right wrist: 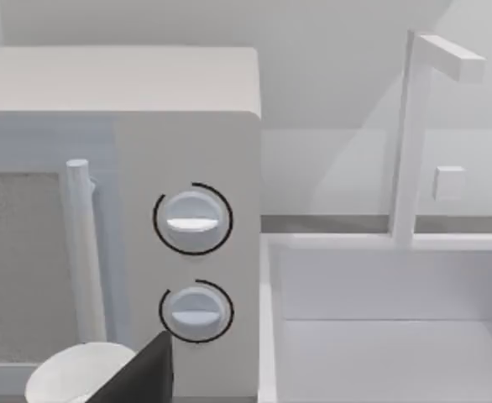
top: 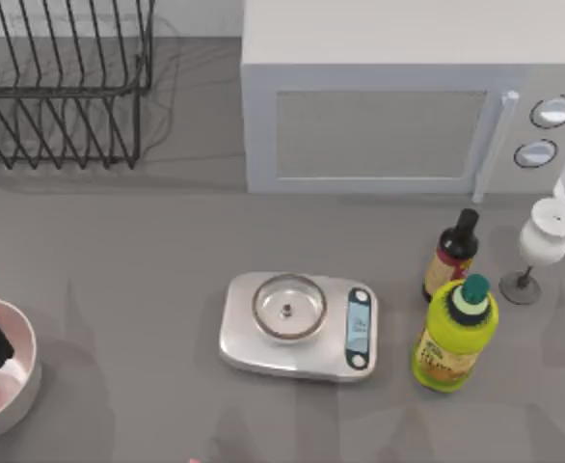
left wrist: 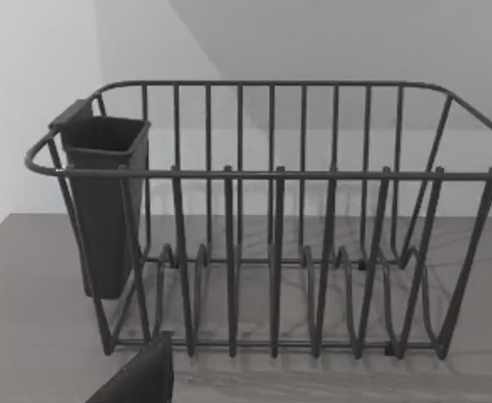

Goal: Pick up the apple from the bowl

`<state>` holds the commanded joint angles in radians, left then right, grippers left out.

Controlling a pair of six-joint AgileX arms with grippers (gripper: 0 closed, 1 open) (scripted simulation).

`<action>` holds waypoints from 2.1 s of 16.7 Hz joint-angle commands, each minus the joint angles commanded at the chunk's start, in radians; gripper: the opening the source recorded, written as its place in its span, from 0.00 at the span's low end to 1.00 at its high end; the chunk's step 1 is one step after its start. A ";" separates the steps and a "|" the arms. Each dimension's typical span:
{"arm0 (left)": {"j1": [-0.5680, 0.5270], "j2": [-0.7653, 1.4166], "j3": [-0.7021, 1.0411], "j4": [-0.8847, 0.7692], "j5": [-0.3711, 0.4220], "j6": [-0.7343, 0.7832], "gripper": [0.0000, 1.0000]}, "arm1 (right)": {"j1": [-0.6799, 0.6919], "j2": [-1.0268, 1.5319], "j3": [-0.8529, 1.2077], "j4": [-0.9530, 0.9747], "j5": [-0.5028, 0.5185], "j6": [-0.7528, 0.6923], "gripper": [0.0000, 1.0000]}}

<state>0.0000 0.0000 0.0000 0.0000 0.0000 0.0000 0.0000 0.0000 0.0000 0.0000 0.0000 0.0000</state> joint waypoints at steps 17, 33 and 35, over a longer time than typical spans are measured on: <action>-0.002 1.005 0.661 -0.777 0.000 0.010 1.00 | 0.000 0.000 0.000 0.000 0.000 0.000 1.00; -0.002 1.425 0.885 -1.040 0.000 0.015 1.00 | 0.000 0.000 0.000 0.000 0.000 0.000 1.00; -0.002 1.456 0.842 -0.962 0.000 0.016 1.00 | 0.000 0.000 0.000 0.000 0.000 0.000 1.00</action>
<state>-0.0016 1.4565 0.8418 -0.9615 0.0001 0.0162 0.0000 0.0000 0.0000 0.0000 0.0000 0.0000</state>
